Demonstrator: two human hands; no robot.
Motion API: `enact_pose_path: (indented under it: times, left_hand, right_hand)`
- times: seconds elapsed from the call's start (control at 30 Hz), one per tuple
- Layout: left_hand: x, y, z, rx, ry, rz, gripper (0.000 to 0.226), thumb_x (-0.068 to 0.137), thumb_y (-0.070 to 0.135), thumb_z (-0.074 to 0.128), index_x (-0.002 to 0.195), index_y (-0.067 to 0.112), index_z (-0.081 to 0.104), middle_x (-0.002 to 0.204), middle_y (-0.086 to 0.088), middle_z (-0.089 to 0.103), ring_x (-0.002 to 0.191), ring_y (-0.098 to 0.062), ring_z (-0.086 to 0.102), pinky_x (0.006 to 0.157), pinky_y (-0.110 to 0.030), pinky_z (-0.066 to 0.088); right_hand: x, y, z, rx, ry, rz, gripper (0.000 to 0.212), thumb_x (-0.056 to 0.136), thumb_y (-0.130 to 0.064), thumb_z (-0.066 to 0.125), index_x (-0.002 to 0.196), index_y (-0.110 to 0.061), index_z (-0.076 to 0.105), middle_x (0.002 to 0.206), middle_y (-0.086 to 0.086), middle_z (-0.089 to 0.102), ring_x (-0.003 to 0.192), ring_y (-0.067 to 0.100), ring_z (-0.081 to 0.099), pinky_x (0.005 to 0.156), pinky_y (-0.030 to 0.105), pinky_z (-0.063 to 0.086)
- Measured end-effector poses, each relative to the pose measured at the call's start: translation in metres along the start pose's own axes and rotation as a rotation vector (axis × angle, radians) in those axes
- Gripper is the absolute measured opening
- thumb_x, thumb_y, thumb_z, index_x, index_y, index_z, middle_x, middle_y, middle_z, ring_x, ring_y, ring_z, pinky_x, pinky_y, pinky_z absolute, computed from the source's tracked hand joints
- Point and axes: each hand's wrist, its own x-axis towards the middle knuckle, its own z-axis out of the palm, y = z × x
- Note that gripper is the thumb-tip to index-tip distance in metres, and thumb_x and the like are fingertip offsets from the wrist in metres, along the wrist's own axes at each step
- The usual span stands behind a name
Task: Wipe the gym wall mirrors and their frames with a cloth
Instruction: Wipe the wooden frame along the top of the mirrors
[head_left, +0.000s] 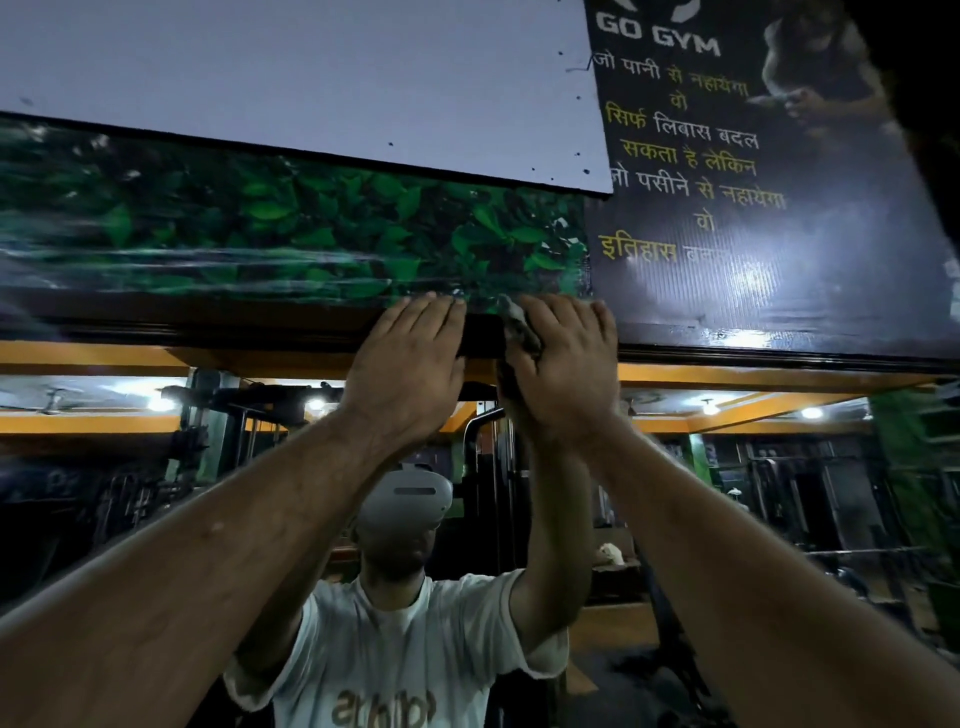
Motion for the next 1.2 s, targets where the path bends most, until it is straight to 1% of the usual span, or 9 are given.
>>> enact_pose_path:
  times: [0.17,0.27,0.37,0.53,0.67,0.77,0.9,1.1,1.2]
  left_hand:
    - [-0.017,-0.011,0.001,-0.008,0.061,-0.125,0.061,0.107,0.038,0.035,0.158,0.005,0.027,0.163,-0.013,0.032,0.152,-0.027,0.024,0.127,-0.04,0.01]
    - [-0.016,-0.009,0.0,-0.012,0.065,-0.139,0.057,0.105,0.035,0.04,0.153,0.004,0.036,0.155,-0.013,0.043,0.146,-0.029,0.035,0.125,-0.042,0.018]
    - [-0.014,-0.011,0.001,-0.025,0.073,-0.135,0.054,0.104,0.032,0.042,0.151,0.005,0.04,0.153,-0.012,0.045,0.144,-0.029,0.038,0.125,-0.043,0.02]
    - [-0.011,-0.002,0.005,-0.057,0.116,-0.199,0.049,0.101,0.026,0.048,0.142,0.001,0.049,0.143,-0.016,0.054,0.137,-0.033,0.045,0.123,-0.045,0.025]
    - [-0.012,-0.002,0.006,-0.078,0.15,-0.185,0.048,0.096,0.018,0.05,0.14,0.0,0.05,0.14,-0.017,0.056,0.135,-0.034,0.048,0.122,-0.047,0.028]
    - [-0.014,-0.006,0.005,-0.085,0.125,-0.17,0.048,0.101,0.023,0.046,0.145,0.004,0.047,0.146,-0.013,0.052,0.139,-0.03,0.043,0.124,-0.043,0.023]
    - [-0.013,-0.007,0.002,-0.098,0.107,-0.175,0.05,0.105,0.027,0.039,0.151,0.008,0.039,0.155,-0.009,0.043,0.146,-0.025,0.033,0.126,-0.038,0.013]
    - [-0.018,-0.024,-0.005,-0.064,0.056,-0.073,0.057,0.101,0.025,0.032,0.155,0.01,0.034,0.159,-0.008,0.039,0.15,-0.022,0.029,0.127,-0.036,0.009]
    - [-0.03,-0.047,-0.007,-0.005,0.095,-0.13,0.058,0.106,0.036,0.034,0.157,0.007,0.029,0.162,-0.011,0.034,0.151,-0.025,0.028,0.126,-0.039,0.01]
  right_hand:
    - [0.0,-0.003,0.001,-0.014,0.055,0.207,0.045,0.097,-0.043,0.044,0.13,-0.019,0.064,0.13,0.008,0.064,0.132,0.033,0.049,0.121,0.06,0.022]
    - [-0.003,-0.025,0.009,0.016,0.017,0.072,0.049,0.097,-0.045,0.044,0.134,-0.02,0.063,0.134,0.006,0.063,0.137,0.031,0.047,0.124,0.056,0.018]
    - [-0.001,-0.015,0.002,0.011,-0.015,-0.024,0.047,0.098,-0.045,0.045,0.135,-0.021,0.062,0.132,0.004,0.064,0.131,0.029,0.052,0.122,0.053,0.022]
    - [0.003,-0.021,0.006,0.007,0.026,0.172,0.043,0.098,-0.044,0.044,0.128,-0.021,0.064,0.128,0.005,0.064,0.131,0.03,0.05,0.124,0.056,0.018]
    - [0.001,-0.041,0.014,0.029,0.025,-0.033,0.045,0.098,-0.044,0.044,0.132,-0.022,0.064,0.128,0.003,0.066,0.128,0.028,0.054,0.121,0.053,0.023]
    - [0.003,-0.024,0.009,0.004,0.023,-0.059,0.044,0.098,-0.045,0.046,0.131,-0.023,0.064,0.125,0.003,0.066,0.123,0.028,0.056,0.118,0.05,0.027]
    - [0.004,-0.03,0.012,0.006,0.078,0.17,0.046,0.095,-0.045,0.041,0.126,-0.022,0.066,0.123,0.004,0.066,0.126,0.03,0.053,0.121,0.054,0.022]
    - [0.005,-0.057,0.012,0.075,-0.019,-0.087,0.051,0.093,-0.044,0.042,0.131,-0.019,0.066,0.127,0.004,0.067,0.125,0.03,0.057,0.118,0.053,0.025]
    - [0.009,-0.047,0.011,0.027,-0.006,0.024,0.047,0.093,-0.045,0.042,0.125,-0.02,0.066,0.12,0.005,0.067,0.118,0.031,0.057,0.117,0.054,0.03]
